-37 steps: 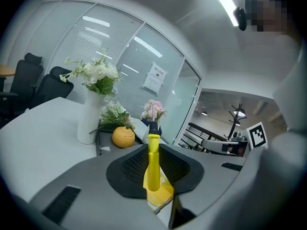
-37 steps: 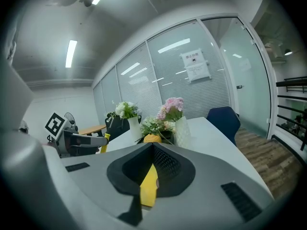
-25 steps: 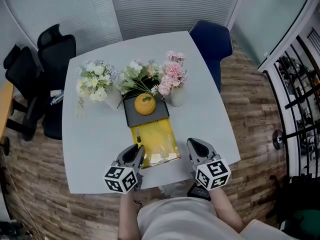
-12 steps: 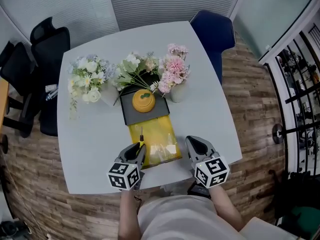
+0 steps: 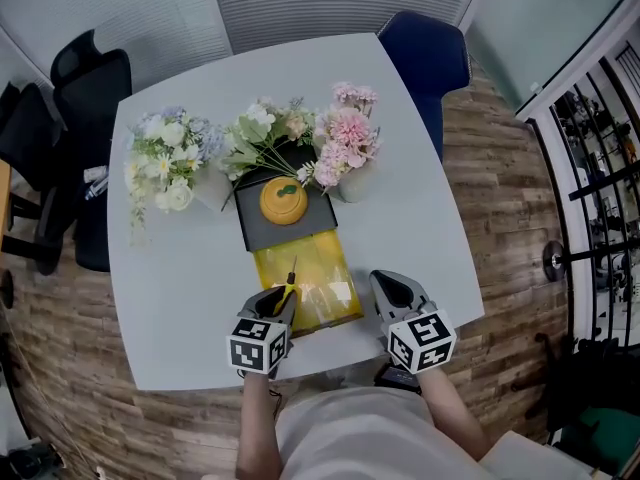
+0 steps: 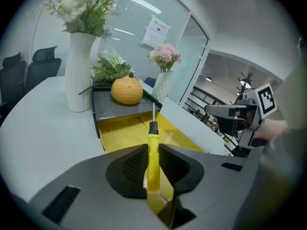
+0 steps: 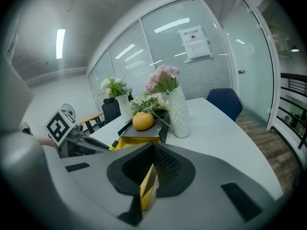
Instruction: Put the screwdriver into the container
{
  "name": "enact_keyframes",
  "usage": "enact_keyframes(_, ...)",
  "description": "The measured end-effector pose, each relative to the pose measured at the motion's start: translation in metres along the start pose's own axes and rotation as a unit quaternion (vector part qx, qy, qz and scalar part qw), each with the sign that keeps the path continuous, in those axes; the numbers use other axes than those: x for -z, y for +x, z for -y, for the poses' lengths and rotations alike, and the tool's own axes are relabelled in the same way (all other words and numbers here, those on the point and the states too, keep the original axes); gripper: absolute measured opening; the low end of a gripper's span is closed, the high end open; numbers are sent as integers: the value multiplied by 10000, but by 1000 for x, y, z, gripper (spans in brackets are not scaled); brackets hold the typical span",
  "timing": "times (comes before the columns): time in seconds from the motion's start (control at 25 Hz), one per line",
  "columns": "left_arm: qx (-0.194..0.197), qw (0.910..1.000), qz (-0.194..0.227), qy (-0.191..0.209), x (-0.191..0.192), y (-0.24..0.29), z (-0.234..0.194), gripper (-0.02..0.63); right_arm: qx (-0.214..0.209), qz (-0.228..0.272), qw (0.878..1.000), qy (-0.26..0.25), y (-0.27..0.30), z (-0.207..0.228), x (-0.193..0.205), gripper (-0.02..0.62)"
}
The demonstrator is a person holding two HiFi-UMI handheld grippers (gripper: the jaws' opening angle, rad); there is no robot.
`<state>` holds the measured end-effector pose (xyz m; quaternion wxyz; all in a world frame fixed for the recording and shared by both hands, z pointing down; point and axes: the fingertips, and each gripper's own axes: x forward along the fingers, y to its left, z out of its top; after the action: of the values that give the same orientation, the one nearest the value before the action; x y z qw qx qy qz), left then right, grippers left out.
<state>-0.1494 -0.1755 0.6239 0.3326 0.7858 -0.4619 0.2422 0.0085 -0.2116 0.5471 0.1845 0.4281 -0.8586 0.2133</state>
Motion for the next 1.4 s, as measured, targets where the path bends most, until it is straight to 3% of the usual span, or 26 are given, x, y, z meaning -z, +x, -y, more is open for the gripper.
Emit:
enact_keyframes(0.36, -95, 9928, -1013, 626, 13, 22, 2, 69, -17, -132, 9999, 13, 5, 5, 11, 15)
enact_keyframes(0.68, -288, 9727, -1918, 1275, 23, 32, -2, 72, 41, -114, 9999, 14, 4, 16, 9, 15)
enact_keyframes(0.88, -180, 9600, -2377, 1469, 34, 38, 2, 72, 112, -122, 9999, 41, 1, 23, 10, 15)
enact_keyframes(1.12, -76, 9481, -2725, 1635, 38, 41, 7, 77, 183, -123, 9997, 62, 0, 29, 10, 15)
enact_keyframes(1.4, -70, 9461, -2780, 1661, 38, 44, 7, 81, 230, -134, 9996, 76, -2, 31, 11, 15)
